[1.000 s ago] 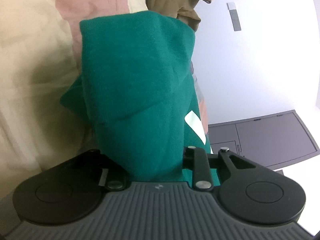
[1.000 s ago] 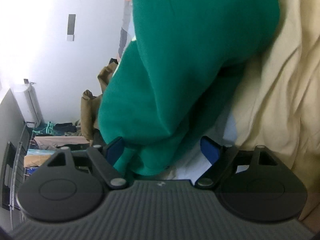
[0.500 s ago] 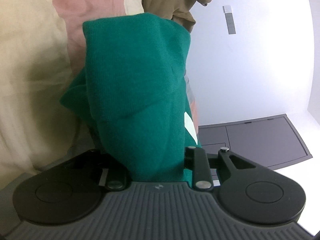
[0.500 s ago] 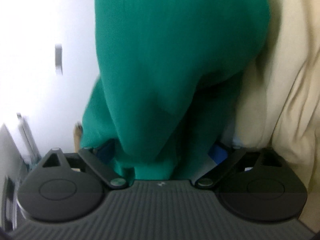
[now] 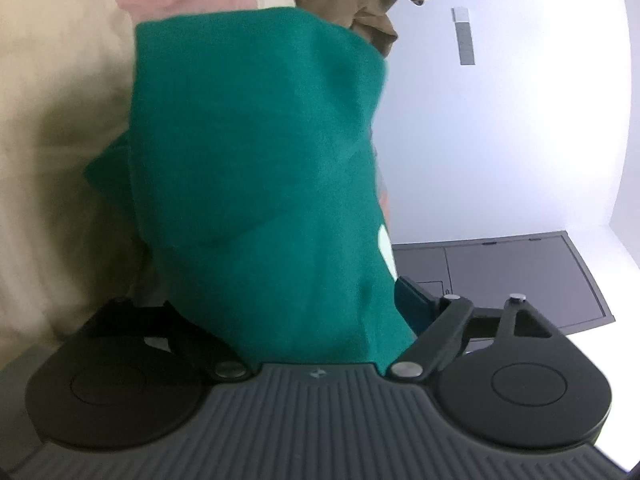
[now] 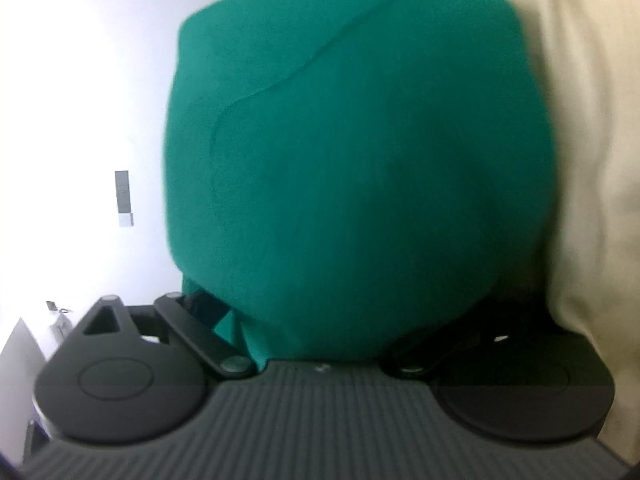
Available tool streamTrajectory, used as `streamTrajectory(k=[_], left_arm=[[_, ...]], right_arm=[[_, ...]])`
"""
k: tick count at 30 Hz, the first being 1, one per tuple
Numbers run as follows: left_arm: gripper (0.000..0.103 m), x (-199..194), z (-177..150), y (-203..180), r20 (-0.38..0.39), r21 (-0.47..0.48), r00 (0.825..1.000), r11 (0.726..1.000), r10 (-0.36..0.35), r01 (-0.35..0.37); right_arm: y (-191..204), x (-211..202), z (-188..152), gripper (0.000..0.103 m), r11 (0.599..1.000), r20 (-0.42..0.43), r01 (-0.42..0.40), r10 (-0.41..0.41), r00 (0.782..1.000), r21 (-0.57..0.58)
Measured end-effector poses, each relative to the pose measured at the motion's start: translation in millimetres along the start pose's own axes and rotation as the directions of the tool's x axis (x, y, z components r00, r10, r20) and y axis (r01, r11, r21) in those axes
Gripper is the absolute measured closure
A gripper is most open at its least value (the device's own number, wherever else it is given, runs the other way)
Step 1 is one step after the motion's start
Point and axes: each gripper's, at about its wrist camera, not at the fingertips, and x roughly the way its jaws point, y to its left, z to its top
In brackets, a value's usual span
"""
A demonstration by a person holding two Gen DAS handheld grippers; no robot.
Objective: Fold large clothes
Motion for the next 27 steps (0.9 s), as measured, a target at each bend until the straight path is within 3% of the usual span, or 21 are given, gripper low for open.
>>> streamTrajectory(k=[7, 8, 10, 14, 18, 20, 23, 27], left_arm=[[0.017, 10.1, 13.5, 20.7, 0.048, -0.132, 0.999, 0.991, -0.004, 0.010], [0.017, 10.7, 13.5, 19.5, 0.056, -0.125, 0.998, 0.992, -0.004, 0.011], [0.017, 12.1, 13.4, 14.5, 0.058, -0.085, 0.998, 0.996, 0.008, -0.003], [0.038, 10.4, 13.6, 6.5, 0.064, -0.009, 0.996, 0.998, 0.066, -0.066], [0.057, 9.7, 14.2, -6.3, 0.071, 0.075, 0.993, 0.993, 0.090, -0.095], [0.061, 9.4, 14.2, -14.1, 0.077, 0.127, 0.993, 0.986, 0.095, -0.104], [0.065, 9.2, 12.0, -24.6, 0.087, 0.193, 0.991, 0.975, 0.097, -0.112], [0.067, 11.9, 8.0, -37.7, 0.090, 0.257, 0.992, 0.961, 0.083, -0.104]], right_arm=[[20.2, 15.9, -1.7, 0.001, 0.987, -0.041, 0.061, -0.068, 0.997, -0.152], [21.1, 14.4, 0.8, 0.003, 0.983, -0.047, 0.063, -0.072, 0.996, -0.173], [25.1, 11.5, 4.3, 0.018, 0.975, -0.056, 0.066, -0.080, 0.995, -0.210], [39.0, 6.6, 5.9, 0.035, 0.951, -0.064, 0.054, -0.077, 0.995, -0.303], [58.8, 0.8, 0.7, 0.050, 0.890, -0.048, 0.040, -0.069, 0.996, -0.454], [67.8, -1.0, -2.7, 0.055, 0.848, -0.037, 0.032, -0.061, 0.997, -0.529], [80.5, -5.9, -9.3, 0.060, 0.788, -0.029, 0.023, -0.053, 0.998, -0.615], [84.1, -19.1, -3.0, 0.065, 0.740, -0.028, 0.005, -0.032, 0.999, -0.672]])
